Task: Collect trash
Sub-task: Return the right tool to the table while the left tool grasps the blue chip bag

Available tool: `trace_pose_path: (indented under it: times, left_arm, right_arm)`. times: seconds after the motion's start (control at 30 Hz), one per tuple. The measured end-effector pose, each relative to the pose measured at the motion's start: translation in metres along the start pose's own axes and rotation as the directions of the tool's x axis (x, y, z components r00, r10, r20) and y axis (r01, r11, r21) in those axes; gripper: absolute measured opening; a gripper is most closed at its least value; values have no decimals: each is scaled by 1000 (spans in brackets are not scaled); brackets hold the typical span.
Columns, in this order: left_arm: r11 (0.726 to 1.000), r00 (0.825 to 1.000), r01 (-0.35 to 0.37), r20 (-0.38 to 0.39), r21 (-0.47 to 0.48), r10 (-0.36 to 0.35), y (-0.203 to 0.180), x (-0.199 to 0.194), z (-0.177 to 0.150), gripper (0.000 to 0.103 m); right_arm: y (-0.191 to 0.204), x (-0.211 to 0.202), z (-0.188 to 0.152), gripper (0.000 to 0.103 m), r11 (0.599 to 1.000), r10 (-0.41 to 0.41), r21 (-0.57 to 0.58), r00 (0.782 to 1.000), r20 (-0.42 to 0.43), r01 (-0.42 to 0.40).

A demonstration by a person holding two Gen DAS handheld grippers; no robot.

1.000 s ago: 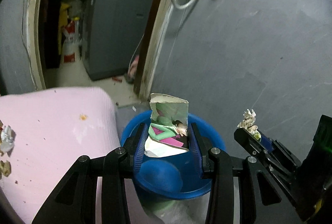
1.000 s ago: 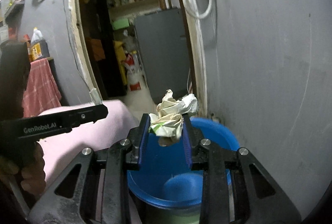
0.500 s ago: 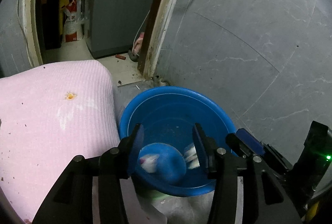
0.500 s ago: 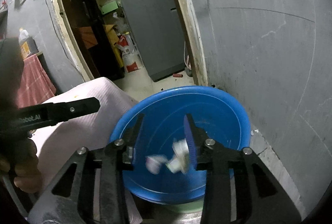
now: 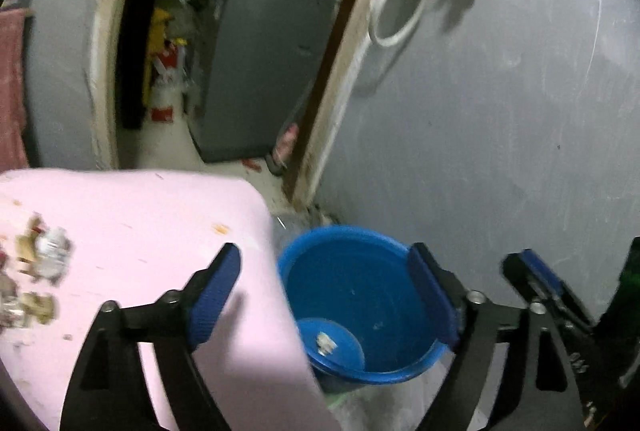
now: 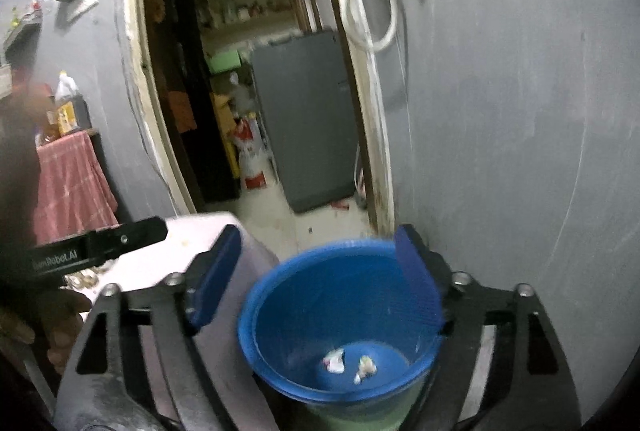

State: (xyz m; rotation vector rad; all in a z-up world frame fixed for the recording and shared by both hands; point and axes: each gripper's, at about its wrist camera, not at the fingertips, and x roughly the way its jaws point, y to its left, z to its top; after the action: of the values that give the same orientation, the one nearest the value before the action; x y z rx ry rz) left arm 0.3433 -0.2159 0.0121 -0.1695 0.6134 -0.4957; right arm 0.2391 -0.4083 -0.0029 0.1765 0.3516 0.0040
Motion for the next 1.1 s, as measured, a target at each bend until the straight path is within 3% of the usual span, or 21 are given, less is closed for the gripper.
trace_pose_path:
  times: [0.17, 0.47, 0.7, 0.97, 1.1]
  left_arm:
    - [998, 989, -63, 133, 9, 61, 13, -52, 10, 98]
    - [985, 941, -174, 291, -13, 170, 48, -140, 6, 101]
    - [958, 892, -278, 351, -68, 284, 91, -197, -9, 101]
    - [912, 837, -388, 365, -129, 408, 141, -236, -34, 101]
    - [892, 818, -426, 358, -150, 451, 161, -244, -48, 101]
  right_arm:
    - [32, -26, 19, 102, 999, 24, -44, 995, 92, -20]
    - [104, -46, 33, 103, 987, 142, -105, 976, 164, -126]
    - [156, -46, 25, 103, 970, 227, -129, 958, 176, -206]
    - [207, -23, 8, 103, 950, 297, -138, 948, 110, -282]
    - [225, -8, -3, 103, 943, 308, -152, 949, 60, -297]
